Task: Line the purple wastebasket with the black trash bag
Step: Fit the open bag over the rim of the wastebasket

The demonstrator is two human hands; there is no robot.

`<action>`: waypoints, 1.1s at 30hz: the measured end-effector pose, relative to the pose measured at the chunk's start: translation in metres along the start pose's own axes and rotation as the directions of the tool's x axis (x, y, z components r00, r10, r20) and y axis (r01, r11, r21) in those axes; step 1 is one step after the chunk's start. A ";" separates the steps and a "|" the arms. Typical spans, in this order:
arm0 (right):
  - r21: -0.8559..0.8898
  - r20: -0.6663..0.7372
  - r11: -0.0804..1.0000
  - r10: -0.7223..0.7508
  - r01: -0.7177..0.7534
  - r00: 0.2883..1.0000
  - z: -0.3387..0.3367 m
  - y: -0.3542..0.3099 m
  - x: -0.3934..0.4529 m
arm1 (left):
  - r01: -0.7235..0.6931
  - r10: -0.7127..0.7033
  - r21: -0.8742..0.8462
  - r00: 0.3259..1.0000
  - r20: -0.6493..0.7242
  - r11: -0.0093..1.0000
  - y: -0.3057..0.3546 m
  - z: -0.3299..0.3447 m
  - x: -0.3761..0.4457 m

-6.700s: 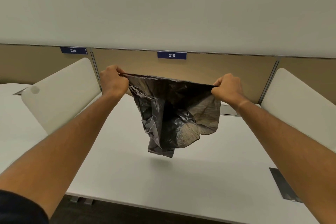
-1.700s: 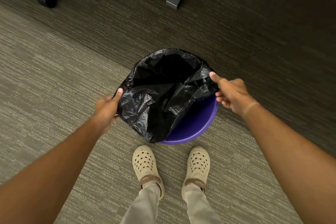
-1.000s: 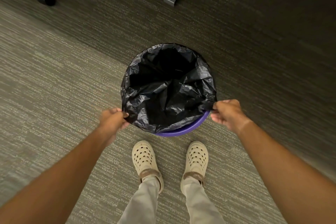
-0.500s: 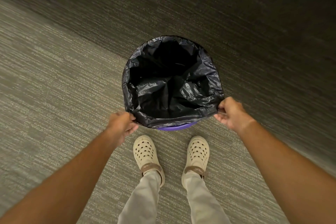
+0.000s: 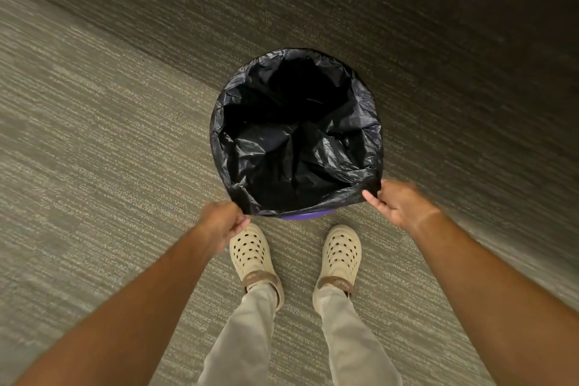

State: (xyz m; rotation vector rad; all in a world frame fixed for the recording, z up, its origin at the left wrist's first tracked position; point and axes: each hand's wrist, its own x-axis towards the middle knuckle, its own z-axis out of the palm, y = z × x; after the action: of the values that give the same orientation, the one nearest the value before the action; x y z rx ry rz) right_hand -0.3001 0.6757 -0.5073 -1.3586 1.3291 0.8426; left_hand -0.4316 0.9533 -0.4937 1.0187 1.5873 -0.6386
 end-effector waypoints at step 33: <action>-0.313 0.209 0.931 -0.124 0.186 0.970 0.004 0.023 0.006 | -0.271 0.288 0.157 0.953 -0.098 0.950 -0.012 0.015 0.019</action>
State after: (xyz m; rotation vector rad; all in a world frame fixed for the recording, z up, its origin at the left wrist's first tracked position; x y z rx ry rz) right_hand -0.3204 0.6810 -0.5187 -1.5784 0.9480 1.0895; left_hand -0.4354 0.9399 -0.5173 1.3826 1.4775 -0.5063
